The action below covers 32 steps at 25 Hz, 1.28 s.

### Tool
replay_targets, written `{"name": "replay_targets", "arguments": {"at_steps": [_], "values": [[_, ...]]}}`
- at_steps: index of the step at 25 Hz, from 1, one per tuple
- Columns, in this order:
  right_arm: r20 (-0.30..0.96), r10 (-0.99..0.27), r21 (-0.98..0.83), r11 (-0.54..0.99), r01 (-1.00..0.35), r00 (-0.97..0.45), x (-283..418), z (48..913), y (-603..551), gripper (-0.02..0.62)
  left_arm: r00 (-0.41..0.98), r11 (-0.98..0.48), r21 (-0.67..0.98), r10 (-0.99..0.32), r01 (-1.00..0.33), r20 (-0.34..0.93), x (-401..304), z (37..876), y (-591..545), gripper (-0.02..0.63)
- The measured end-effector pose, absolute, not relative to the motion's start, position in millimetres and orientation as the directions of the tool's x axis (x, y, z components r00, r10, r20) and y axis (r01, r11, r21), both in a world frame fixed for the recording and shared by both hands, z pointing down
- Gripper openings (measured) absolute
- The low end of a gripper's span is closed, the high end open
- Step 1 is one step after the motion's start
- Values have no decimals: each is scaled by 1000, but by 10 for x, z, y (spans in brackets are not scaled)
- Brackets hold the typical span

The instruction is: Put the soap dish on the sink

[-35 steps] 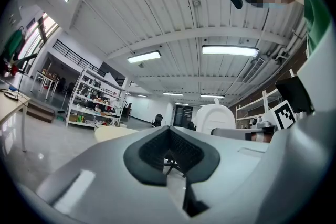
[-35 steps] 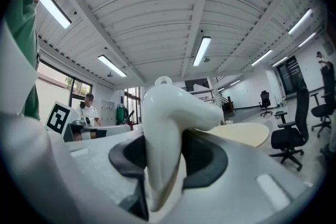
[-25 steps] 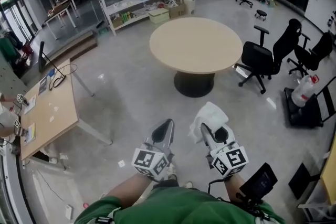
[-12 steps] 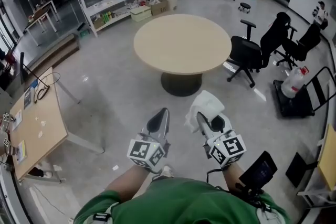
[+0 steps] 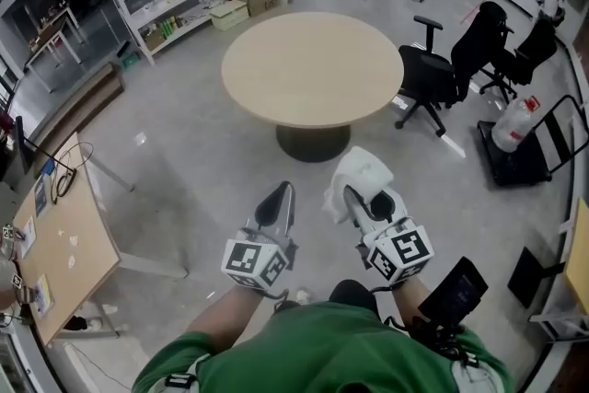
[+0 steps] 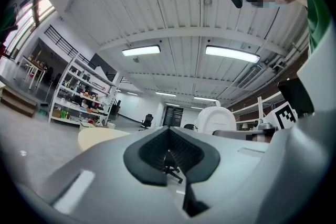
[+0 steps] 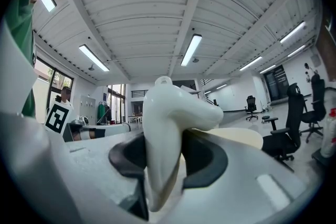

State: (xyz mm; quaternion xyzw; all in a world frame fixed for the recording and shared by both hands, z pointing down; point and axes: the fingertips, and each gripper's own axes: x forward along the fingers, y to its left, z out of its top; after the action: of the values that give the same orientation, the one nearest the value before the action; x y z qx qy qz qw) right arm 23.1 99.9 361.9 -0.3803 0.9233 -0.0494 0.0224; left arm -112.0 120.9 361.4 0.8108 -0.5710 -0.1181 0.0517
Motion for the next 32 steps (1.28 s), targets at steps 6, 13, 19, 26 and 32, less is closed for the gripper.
{"name": "replay_targets", "arguments": {"at_steps": [6, 13, 19, 26, 32], "values": [[-13, -703, -110, 707, -698, -711, 291, 3589, 571, 147, 323, -341, 211, -939, -916, -119, -1049, 3579, 780, 6], [-9, -679, -126, 729, -673, -734, 559, 3614, 48, 147, 294, -309, 198, -951, -930, -99, -775, 3604, 295, 6], [-19, -646, -142, 758, -637, -764, 794, 3664, -372, 147, 259, -272, 185, -962, -944, -89, -511, 3615, -70, 6], [-17, -622, -160, 775, -612, -783, 1002, 3762, -679, 147, 235, -244, 172, -969, -954, -72, -272, 3683, -342, 6], [-5, -618, -165, 776, -609, -786, 918, 3785, -982, 147, 239, -248, 178, -969, -952, -68, -322, 3697, -682, 6]]}}
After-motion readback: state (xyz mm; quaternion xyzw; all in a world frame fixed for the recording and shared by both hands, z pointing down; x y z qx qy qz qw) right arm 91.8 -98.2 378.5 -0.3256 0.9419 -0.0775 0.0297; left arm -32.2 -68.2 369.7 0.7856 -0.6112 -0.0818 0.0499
